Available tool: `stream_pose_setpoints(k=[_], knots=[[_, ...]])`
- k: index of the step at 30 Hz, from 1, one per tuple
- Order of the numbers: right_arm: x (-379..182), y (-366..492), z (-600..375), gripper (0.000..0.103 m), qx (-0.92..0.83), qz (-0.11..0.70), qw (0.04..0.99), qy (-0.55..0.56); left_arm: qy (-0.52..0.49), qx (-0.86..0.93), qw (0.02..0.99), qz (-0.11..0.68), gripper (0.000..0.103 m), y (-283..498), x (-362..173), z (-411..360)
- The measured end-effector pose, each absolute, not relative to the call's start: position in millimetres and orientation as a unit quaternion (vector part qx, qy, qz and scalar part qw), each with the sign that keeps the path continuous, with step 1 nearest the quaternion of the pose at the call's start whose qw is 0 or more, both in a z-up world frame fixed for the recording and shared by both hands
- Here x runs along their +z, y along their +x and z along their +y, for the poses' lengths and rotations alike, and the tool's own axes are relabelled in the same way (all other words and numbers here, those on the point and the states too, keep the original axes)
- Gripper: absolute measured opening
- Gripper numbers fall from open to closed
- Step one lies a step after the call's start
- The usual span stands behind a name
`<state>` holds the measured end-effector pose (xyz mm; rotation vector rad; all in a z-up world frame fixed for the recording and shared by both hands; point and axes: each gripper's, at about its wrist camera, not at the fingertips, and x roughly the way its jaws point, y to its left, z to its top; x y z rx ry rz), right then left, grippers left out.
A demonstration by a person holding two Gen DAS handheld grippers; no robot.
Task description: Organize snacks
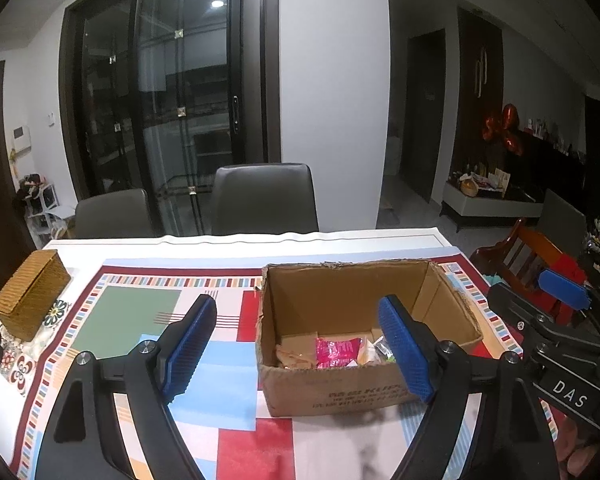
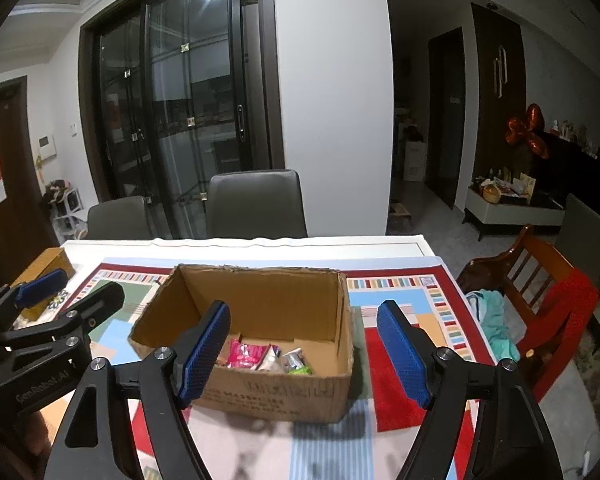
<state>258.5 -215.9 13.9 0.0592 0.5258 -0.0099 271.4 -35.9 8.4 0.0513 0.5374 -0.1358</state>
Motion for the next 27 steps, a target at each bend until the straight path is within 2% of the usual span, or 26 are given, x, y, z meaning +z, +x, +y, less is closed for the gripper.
stream_pose_setpoints(k=[27], knots=[[20.6, 170.8, -205.6, 0.077, -0.02, 0.245, 0.969, 0.015, 0.014, -0.062, 0.964, 0.259, 0.084, 189.3, 9.8, -18.2]])
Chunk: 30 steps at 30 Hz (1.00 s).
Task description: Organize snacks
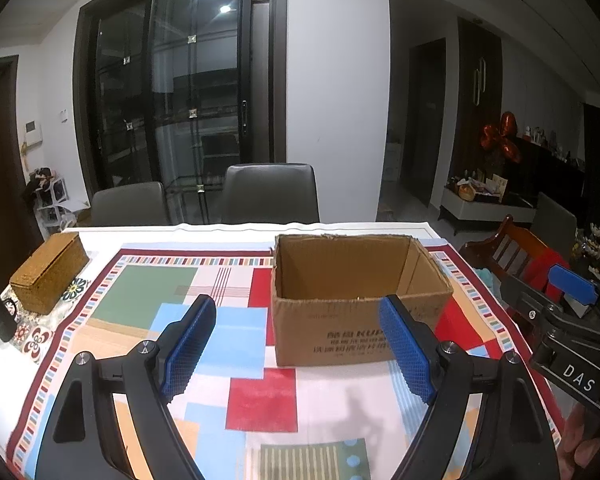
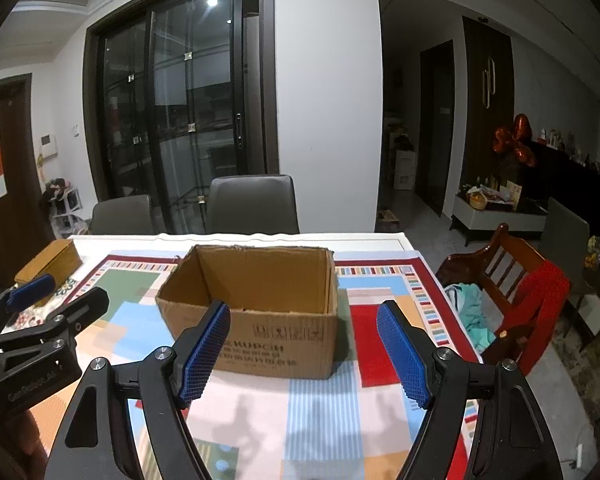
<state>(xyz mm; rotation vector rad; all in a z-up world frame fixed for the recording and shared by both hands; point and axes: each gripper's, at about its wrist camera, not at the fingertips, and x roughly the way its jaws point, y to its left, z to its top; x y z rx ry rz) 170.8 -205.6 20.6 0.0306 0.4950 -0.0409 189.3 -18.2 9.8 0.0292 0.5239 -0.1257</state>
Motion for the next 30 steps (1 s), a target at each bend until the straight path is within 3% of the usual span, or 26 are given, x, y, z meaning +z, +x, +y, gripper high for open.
stream_pose_setpoints(k=[30], knots=[[7.8, 68.2, -188.7, 0.077, -0.022, 0.244, 0.969, 0.018, 0.009, -0.058, 0.968, 0.245, 0.084, 78.5, 0.3, 2.2]])
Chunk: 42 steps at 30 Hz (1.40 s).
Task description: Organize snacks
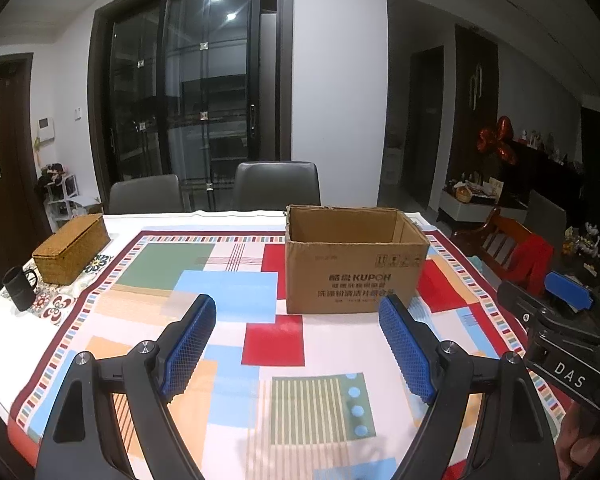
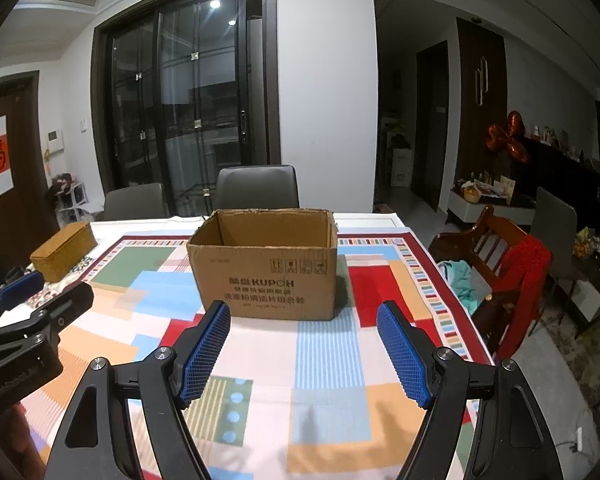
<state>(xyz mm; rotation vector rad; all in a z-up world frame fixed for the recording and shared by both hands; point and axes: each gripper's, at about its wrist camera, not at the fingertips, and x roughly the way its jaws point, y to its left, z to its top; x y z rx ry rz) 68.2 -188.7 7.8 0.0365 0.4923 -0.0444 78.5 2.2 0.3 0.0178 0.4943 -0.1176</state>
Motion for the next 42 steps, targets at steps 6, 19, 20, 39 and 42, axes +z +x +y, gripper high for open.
stream_pose_setpoints(k=[6, 19, 20, 39, 42], knots=[[7.8, 42.8, -185.0, 0.077, -0.019, 0.244, 0.969, 0.021, 0.009, -0.059, 0.969, 0.242, 0.09, 56.0, 1.5, 5.1], [-3.4, 4.5, -182.3, 0.086, -0.035, 0.265, 0.963, 0.023, 0.016, -0.027, 0.966, 0.257, 0.102, 20.9, -9.1, 16.5], [-3.8, 2.2, -181.4, 0.086, -0.036, 0.266, 0.963, 0.022, 0.017, -0.024, 0.965, 0.259, 0.103, 18.7, -10.3, 17.5], [-3.7, -15.8, -180.4, 0.086, -0.046, 0.258, 0.965, 0.015, 0.006, -0.016, 0.964, 0.267, 0.103, -0.7, -14.1, 24.6], [-2.2, -15.7, -179.7, 0.086, -0.044, 0.259, 0.965, 0.016, 0.004, -0.015, 0.964, 0.267, 0.103, -0.9, -14.3, 24.6]])
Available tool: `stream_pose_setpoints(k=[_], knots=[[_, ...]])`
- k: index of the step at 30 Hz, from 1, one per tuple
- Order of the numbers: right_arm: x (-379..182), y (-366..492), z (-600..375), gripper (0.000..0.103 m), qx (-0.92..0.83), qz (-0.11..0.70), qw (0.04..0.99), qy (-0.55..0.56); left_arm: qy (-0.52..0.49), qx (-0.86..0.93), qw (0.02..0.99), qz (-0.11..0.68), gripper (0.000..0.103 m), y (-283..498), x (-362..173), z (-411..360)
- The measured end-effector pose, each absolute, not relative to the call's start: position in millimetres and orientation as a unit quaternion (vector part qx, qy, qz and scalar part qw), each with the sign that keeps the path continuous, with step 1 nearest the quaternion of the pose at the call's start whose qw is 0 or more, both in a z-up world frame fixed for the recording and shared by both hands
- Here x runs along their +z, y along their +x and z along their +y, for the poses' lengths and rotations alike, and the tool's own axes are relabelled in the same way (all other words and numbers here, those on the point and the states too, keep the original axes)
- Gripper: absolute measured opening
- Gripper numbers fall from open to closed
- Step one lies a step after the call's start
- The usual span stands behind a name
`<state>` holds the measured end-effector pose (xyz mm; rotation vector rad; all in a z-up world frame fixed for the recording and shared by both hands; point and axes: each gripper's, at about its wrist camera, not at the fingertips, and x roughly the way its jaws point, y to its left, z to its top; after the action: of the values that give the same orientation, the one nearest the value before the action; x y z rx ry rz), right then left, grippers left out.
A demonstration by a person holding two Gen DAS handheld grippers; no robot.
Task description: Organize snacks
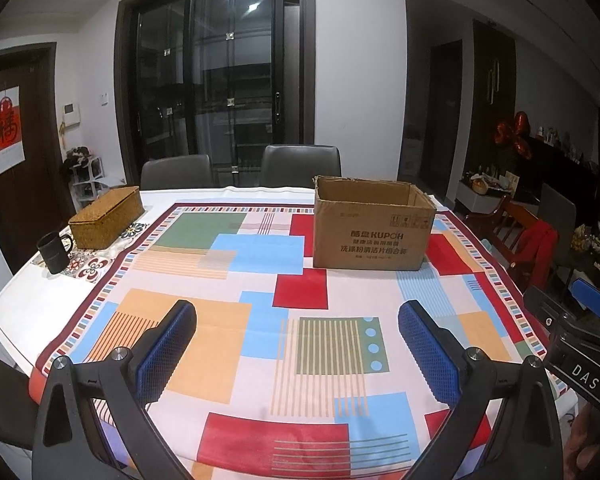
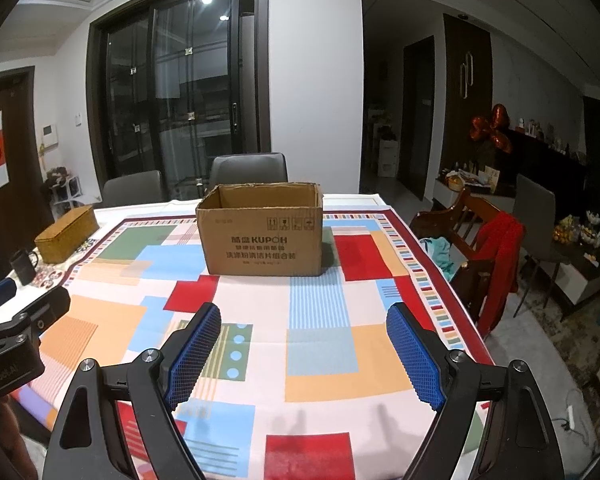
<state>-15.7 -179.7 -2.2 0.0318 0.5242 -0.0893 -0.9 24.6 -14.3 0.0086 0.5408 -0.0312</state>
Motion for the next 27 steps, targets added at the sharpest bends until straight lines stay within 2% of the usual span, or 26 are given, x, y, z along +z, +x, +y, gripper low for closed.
stream_pose_setpoints(k=[27], knots=[[-1.2, -14.6, -179.3, 0.086, -0.042, 0.26, 0.965, 0.018, 0.008, -0.016, 0.964, 0.267, 0.103, -2.6, -8.5, 21.3]])
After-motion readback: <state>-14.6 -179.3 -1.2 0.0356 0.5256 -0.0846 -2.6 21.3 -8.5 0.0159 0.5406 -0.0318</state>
